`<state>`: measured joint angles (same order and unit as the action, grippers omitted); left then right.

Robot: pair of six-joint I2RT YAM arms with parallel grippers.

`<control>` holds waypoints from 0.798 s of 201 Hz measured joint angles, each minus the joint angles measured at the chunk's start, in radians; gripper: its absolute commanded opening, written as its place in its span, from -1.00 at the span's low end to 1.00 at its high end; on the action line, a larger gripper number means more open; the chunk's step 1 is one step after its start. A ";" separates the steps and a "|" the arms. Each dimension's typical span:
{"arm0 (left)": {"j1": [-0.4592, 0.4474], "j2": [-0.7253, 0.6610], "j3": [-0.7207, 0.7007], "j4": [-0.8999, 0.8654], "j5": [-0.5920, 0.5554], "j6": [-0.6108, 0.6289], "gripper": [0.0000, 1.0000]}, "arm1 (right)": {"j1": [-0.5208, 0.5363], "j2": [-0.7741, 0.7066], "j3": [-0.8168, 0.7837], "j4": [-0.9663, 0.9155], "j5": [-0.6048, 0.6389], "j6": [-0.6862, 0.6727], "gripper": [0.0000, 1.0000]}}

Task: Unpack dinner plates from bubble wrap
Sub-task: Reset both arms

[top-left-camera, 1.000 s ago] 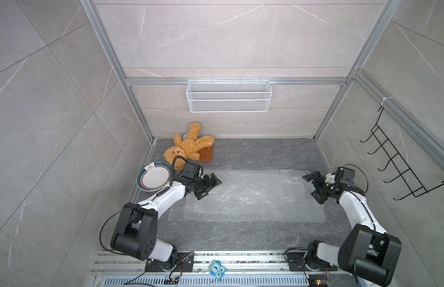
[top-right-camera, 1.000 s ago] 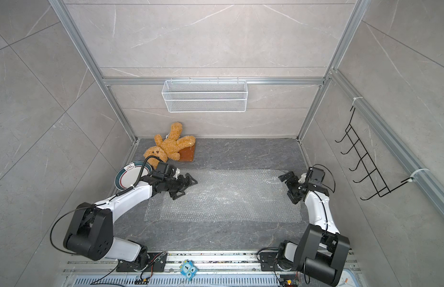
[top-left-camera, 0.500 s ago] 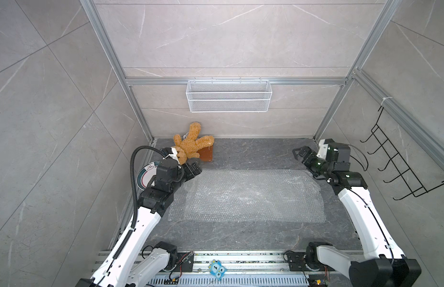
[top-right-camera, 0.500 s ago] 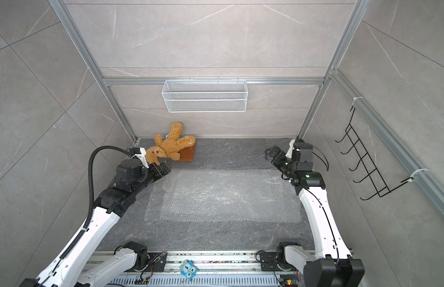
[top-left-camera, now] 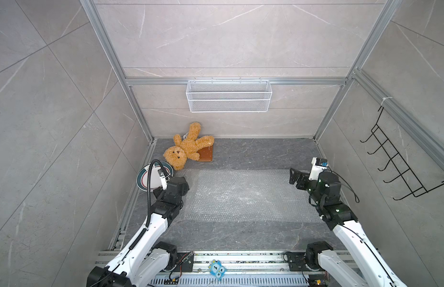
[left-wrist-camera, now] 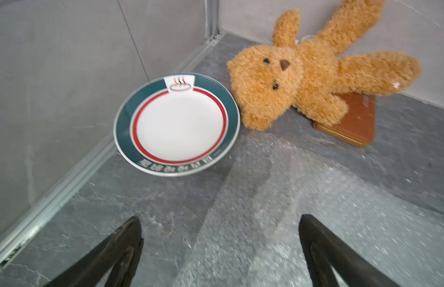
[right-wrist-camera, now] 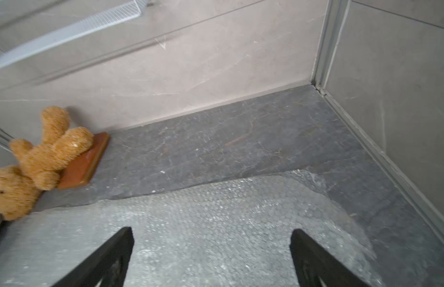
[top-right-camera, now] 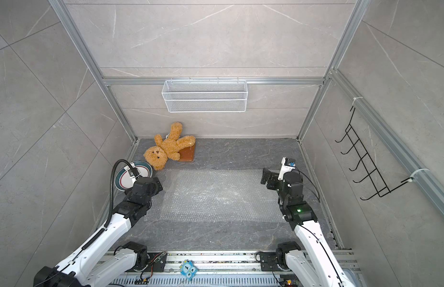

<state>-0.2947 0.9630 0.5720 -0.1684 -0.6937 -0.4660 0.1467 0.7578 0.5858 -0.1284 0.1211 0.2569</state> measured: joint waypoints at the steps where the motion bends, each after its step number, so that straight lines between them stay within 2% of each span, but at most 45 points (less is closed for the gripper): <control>1: 0.001 0.003 -0.001 0.003 -0.003 0.001 1.00 | 0.000 -0.002 -0.005 0.002 0.002 0.000 1.00; 21: 0.019 0.099 -0.021 0.099 -0.093 0.033 1.00 | 0.000 -0.036 -0.106 0.067 0.055 -0.009 1.00; 43: 0.027 0.187 -0.048 0.187 -0.141 0.096 1.00 | 0.000 -0.048 -0.135 0.093 0.077 -0.016 1.00; 80: 0.047 0.210 -0.151 0.402 -0.162 0.234 1.00 | 0.000 -0.076 -0.146 0.141 0.123 -0.019 1.00; 119: 0.180 0.231 -0.318 0.657 0.007 0.309 1.00 | 0.000 -0.105 -0.186 0.182 0.145 -0.019 1.00; 160: 0.194 0.381 -0.302 0.882 0.195 0.410 1.00 | 0.000 -0.103 -0.190 0.191 0.141 -0.042 1.00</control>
<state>-0.1009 1.3441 0.2703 0.7132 -0.4992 -0.0555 0.1467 0.6544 0.3958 0.0628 0.2619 0.2146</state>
